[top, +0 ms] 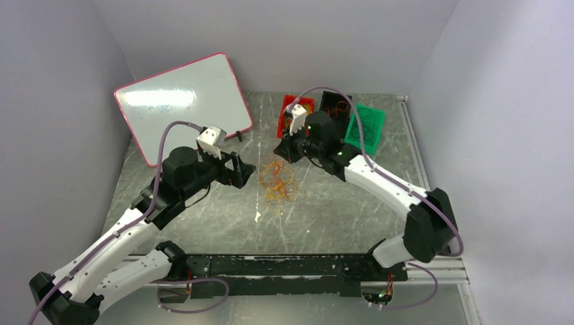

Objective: Untangle the cables

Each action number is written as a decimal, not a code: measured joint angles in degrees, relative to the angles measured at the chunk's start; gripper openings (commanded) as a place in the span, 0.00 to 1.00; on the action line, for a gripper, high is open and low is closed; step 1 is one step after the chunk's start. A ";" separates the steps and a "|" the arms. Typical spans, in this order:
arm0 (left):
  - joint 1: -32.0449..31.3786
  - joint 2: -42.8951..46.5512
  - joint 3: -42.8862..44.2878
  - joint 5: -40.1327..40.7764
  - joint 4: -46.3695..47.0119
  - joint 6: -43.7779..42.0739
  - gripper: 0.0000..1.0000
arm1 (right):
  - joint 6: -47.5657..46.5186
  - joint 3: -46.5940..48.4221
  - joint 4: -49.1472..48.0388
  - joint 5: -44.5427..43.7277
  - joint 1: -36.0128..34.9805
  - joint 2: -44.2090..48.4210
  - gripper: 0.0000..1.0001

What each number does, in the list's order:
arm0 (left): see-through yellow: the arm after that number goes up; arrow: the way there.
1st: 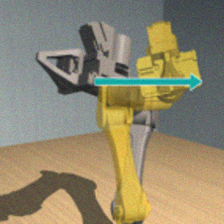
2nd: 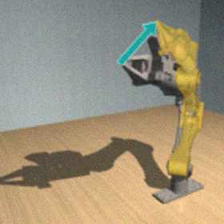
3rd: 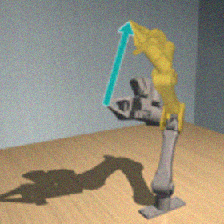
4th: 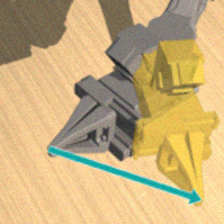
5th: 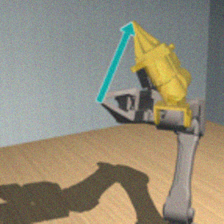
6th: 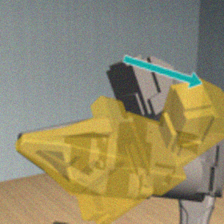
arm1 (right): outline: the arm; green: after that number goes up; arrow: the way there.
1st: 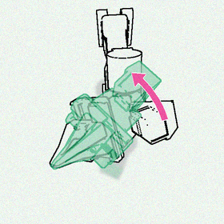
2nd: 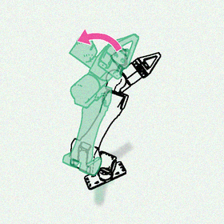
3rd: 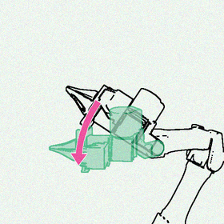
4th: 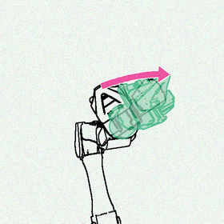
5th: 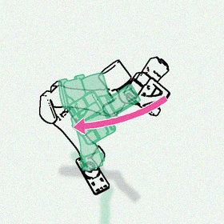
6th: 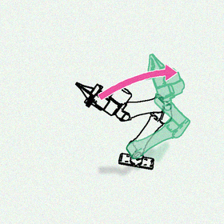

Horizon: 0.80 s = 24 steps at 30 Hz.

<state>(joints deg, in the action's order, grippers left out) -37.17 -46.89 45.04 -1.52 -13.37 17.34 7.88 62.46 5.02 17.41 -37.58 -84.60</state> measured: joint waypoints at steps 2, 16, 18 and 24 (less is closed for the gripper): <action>0.00 0.83 0.00 -0.46 1.46 0.00 1.00 | 0.44 1.55 1.79 -0.37 -0.07 2.69 0.00; 0.00 5.01 -7.76 -9.11 18.62 -5.42 1.00 | 2.54 16.52 14.73 7.23 -0.15 10.97 0.00; 0.00 6.58 -11.21 -12.24 23.80 -7.37 1.00 | 2.58 18.29 16.13 8.68 -0.15 11.50 0.00; 0.00 8.37 -16.63 -18.27 37.77 -11.06 1.00 | 3.10 20.37 17.31 12.74 -0.15 12.13 0.00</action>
<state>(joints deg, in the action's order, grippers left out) -37.17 -38.52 28.40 -19.79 24.40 6.28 10.98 82.83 22.33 30.15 -37.74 -72.47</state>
